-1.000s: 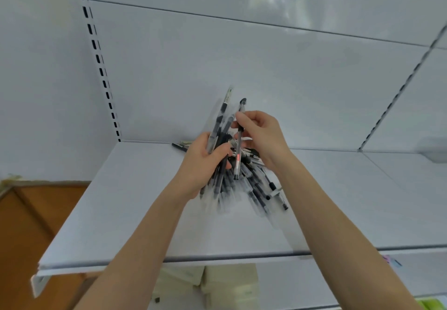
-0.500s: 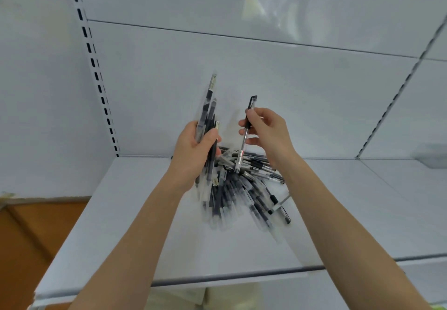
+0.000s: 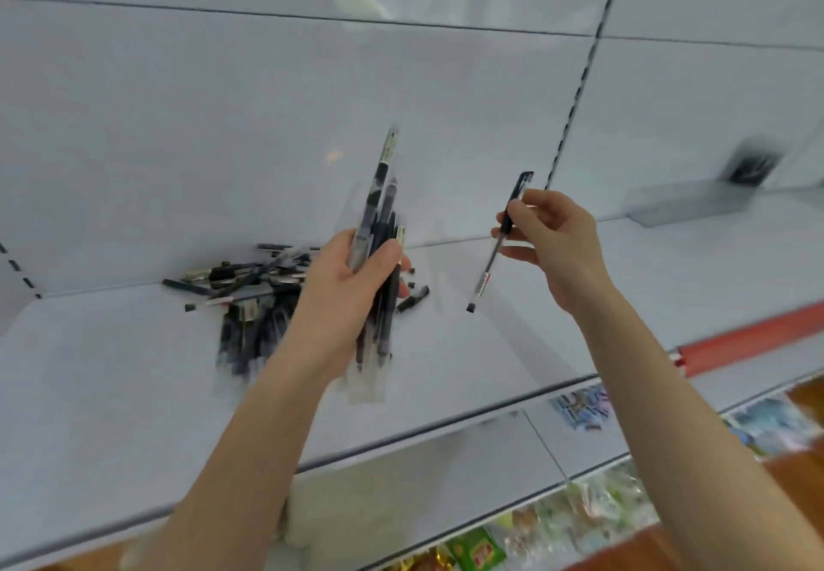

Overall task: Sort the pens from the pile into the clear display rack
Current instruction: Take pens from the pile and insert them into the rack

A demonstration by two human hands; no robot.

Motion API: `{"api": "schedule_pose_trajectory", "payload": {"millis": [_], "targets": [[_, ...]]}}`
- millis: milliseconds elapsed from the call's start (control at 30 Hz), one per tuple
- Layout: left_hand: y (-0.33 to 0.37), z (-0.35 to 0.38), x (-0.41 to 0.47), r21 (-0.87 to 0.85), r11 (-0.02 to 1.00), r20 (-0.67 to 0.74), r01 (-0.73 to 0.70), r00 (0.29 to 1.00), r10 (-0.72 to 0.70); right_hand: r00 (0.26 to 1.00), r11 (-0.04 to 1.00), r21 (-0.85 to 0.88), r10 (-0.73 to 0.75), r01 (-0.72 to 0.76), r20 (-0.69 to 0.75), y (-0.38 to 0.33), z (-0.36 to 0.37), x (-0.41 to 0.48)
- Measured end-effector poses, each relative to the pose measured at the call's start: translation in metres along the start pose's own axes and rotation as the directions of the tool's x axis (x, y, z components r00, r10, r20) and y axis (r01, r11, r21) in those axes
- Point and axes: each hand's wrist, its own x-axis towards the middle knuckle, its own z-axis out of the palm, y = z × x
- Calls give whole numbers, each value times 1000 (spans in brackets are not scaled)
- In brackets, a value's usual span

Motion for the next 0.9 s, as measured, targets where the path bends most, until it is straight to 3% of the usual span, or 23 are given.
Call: {"api": "schedule_pose_trajectory", "payload": {"millis": [200,433,767,900], "targets": [[-31,118,-26,-157,977,45,143,989,-138,977,998,-62,3,-17,-211,15,-164,-1],[-52,264,-37,-173,959,166,226,966,-197,917,994,-96,7,-50,-398,19,-326,-7],[-61,400,-15,-178,930,296,320,919,-260,833,985,-101,60,-138,-550,36,-447,8],[-70,452,11,-248,916,253,315,934,-253,823,984,-110,51,-137,-566,46,-484,46]]}}
